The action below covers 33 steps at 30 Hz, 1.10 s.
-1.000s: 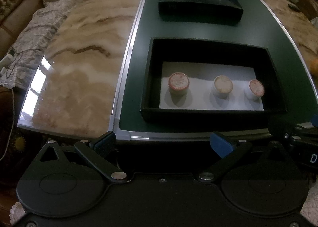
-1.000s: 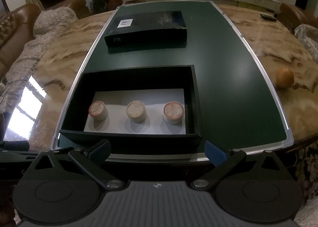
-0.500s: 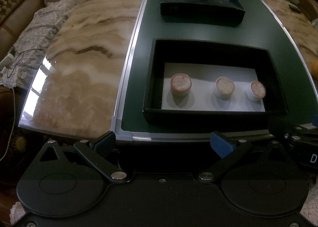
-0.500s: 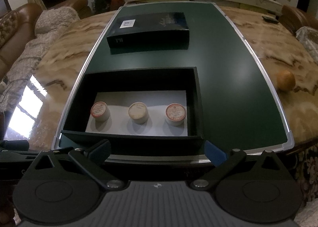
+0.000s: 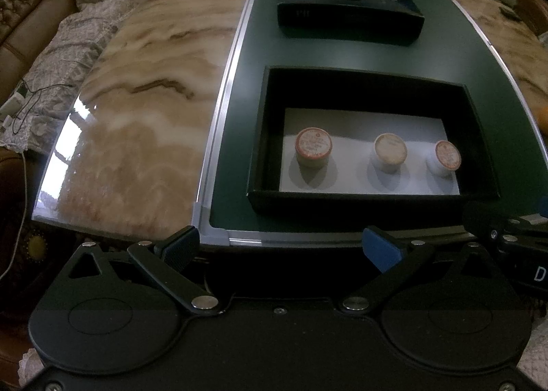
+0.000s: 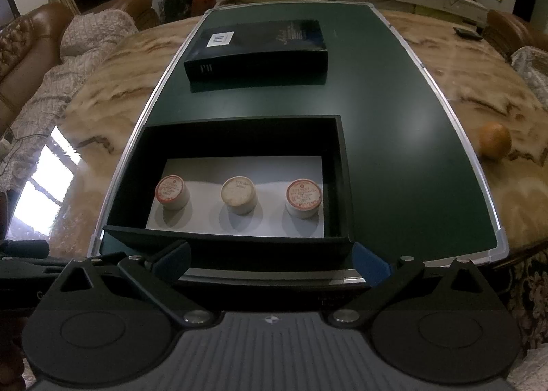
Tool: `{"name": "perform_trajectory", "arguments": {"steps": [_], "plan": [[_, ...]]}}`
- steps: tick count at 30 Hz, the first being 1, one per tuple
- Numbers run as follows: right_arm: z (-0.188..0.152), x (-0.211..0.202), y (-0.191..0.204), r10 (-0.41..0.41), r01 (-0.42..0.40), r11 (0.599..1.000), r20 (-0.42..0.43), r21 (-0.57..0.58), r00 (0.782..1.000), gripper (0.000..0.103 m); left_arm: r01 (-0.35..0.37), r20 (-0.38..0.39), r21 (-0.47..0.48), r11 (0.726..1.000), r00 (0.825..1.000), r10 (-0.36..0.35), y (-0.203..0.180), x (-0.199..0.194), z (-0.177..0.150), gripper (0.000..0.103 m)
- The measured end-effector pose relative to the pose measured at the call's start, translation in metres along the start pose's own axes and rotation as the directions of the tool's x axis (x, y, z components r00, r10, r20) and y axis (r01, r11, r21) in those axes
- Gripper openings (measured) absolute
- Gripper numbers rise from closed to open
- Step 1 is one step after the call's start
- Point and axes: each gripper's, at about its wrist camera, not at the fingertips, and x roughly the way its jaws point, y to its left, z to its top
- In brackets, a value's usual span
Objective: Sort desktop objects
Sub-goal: 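Move both grippers forward past the jar box toward the black lid, then close the left gripper on the black lid while the right gripper grips its other side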
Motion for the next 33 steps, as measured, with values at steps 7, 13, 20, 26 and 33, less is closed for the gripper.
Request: {"name": "perform_trajectory", "arguments": {"steps": [7, 13, 20, 26, 33], "plan": [[0.001, 0.002, 0.000, -0.003, 0.003, 1.000, -0.002, -0.001, 1.000, 0.103, 0.002, -0.002, 0.000, 1.000, 1.000, -0.002, 0.000, 0.002, 0.002, 0.103], [0.001, 0.005, -0.002, 0.000, 0.000, 1.000, -0.006, 0.000, 1.000, 0.103, 0.002, -0.008, 0.003, 1.000, 1.000, -0.002, -0.001, 0.005, 0.004, 0.103], [0.005, 0.011, -0.006, 0.011, -0.011, 1.000, -0.005, 0.004, 1.000, 0.103, 0.001, -0.012, 0.011, 1.000, 1.000, -0.001, -0.004, 0.009, 0.006, 0.103], [0.012, 0.019, -0.013, 0.029, -0.029, 1.000, 0.002, 0.007, 1.000, 0.103, -0.005, -0.007, 0.024, 1.000, 1.000, 0.006, -0.005, 0.017, 0.013, 0.103], [0.026, 0.030, -0.020, 0.049, -0.049, 0.999, 0.011, -0.005, 0.999, 0.103, 0.001, 0.009, 0.024, 1.000, 1.000, -0.001, -0.003, 0.030, 0.033, 0.103]]}}
